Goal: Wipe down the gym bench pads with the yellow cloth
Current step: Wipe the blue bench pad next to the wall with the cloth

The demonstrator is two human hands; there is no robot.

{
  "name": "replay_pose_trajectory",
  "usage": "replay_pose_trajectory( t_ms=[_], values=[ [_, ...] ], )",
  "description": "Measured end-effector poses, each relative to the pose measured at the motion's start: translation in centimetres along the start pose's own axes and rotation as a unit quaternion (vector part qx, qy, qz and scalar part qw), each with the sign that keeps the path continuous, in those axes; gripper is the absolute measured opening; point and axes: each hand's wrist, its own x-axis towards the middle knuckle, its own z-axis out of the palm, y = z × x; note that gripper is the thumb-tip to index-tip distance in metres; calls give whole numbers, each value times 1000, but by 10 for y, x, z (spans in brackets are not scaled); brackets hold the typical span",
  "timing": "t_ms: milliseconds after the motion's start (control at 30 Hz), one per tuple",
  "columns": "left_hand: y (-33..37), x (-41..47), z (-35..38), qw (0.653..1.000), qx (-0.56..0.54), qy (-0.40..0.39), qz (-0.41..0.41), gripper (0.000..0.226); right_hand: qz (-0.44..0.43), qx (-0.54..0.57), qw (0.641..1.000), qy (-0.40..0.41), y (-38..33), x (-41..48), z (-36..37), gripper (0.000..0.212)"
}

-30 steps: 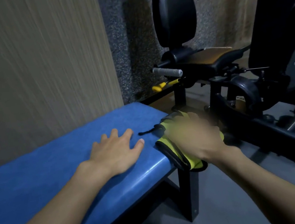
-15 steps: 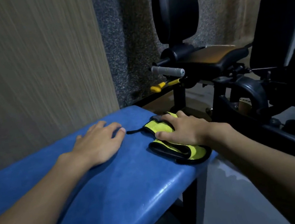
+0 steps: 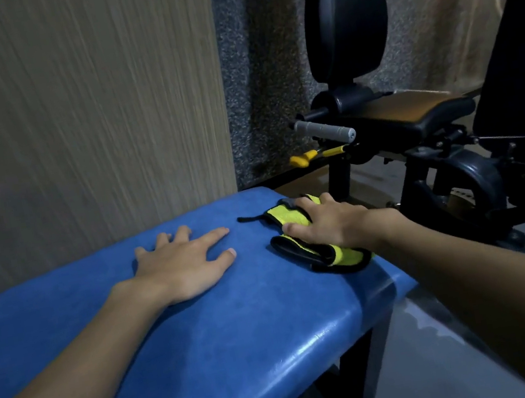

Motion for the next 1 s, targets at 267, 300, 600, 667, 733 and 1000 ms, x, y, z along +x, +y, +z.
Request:
replay_pose_trajectory(
  t_ms=[267, 300, 600, 667, 733, 1000],
  values=[
    [-7, 33, -7, 999, -20, 22, 32, 35, -33, -29, 999, -9, -4, 30, -2, 79],
    [-9, 35, -8, 999, -26, 25, 38, 34, -37, -24, 999, -6, -9, 45, -3, 80],
    [-23, 29, -10, 995, -60, 38, 66, 40, -70, 52, 996, -37, -40, 153, -9, 74],
    [-32, 24, -8, 995, -68, 48, 63, 48, -79, 55, 995, -41, -39, 155, -10, 70],
    [-46, 22, -7, 997, -51, 53, 28, 53, -90, 68, 993, -42, -39, 151, -11, 60],
    [-65, 24, -10, 999, -40, 19, 11, 59, -165, -29, 986, 7, -54, 114, -12, 59]
  ],
)
